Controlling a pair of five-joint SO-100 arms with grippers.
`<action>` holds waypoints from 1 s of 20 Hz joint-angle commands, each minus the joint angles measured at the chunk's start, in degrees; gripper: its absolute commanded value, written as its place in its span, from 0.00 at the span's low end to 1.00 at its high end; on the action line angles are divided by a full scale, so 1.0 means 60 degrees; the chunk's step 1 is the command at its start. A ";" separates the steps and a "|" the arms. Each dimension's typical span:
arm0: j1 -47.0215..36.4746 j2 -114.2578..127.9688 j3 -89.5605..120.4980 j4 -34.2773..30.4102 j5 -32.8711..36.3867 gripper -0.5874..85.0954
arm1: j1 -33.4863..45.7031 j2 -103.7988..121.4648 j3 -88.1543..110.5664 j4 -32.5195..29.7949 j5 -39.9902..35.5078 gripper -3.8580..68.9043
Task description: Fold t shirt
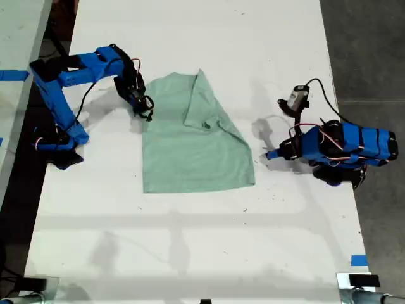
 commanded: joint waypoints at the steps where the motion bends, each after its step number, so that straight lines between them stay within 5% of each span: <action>1: -0.0337 0.0732 -0.0352 0.1567 -0.0630 0.00 | -0.0088 0.0132 0.0615 -0.0190 0.0117 0.07; 6: 0.0981 0.2153 -0.3691 0.3018 -0.0996 0.00 | -0.0015 0.0132 0.0615 -0.0190 0.0132 0.07; 11: 0.3428 -0.0571 -0.8101 0.2915 -0.0938 0.00 | -0.0029 0.0132 0.0615 -0.0190 0.0161 0.07; 13: 0.4351 -0.2622 -0.9097 0.2578 -0.0337 0.22 | -0.0029 0.0132 0.0615 -0.0190 0.0146 0.07; 15: 0.4629 -0.4277 -0.9155 0.2607 -0.0220 0.29 | -0.0044 0.0132 0.0615 -0.0190 0.0146 0.07; 20: 0.4380 -0.2959 -0.8877 0.3223 -0.0483 0.22 | -0.0044 0.0132 0.0615 -0.0190 0.0146 0.07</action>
